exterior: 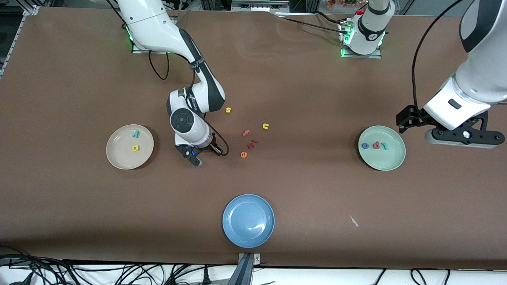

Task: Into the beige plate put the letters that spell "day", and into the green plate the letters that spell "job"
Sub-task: 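Place the green b on the beige plate with the right gripper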

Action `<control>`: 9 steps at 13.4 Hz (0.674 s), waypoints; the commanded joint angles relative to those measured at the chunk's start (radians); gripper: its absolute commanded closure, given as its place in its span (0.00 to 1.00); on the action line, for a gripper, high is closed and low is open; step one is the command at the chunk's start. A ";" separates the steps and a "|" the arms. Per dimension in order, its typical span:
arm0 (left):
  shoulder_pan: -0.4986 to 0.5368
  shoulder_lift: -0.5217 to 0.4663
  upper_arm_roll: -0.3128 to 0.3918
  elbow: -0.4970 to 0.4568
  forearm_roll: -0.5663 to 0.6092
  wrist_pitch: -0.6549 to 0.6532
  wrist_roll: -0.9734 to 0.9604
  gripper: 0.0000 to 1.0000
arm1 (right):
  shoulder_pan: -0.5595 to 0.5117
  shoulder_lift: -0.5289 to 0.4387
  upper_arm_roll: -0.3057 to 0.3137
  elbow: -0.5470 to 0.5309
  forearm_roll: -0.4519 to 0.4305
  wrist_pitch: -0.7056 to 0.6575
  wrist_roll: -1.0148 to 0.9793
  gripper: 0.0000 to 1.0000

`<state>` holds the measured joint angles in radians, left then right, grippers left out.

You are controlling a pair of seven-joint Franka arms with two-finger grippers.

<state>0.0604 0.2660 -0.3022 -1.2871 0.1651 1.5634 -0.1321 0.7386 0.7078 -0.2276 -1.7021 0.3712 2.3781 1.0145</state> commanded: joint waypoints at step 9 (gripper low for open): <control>-0.131 -0.099 0.262 -0.173 -0.216 0.053 0.108 0.00 | 0.005 -0.241 -0.272 -0.200 -0.126 -0.212 -0.601 0.90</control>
<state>-0.0628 0.2094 -0.0539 -1.3910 -0.0220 1.5876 -0.0531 0.7358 0.5626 -0.4561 -1.7811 0.2651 2.1549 0.5290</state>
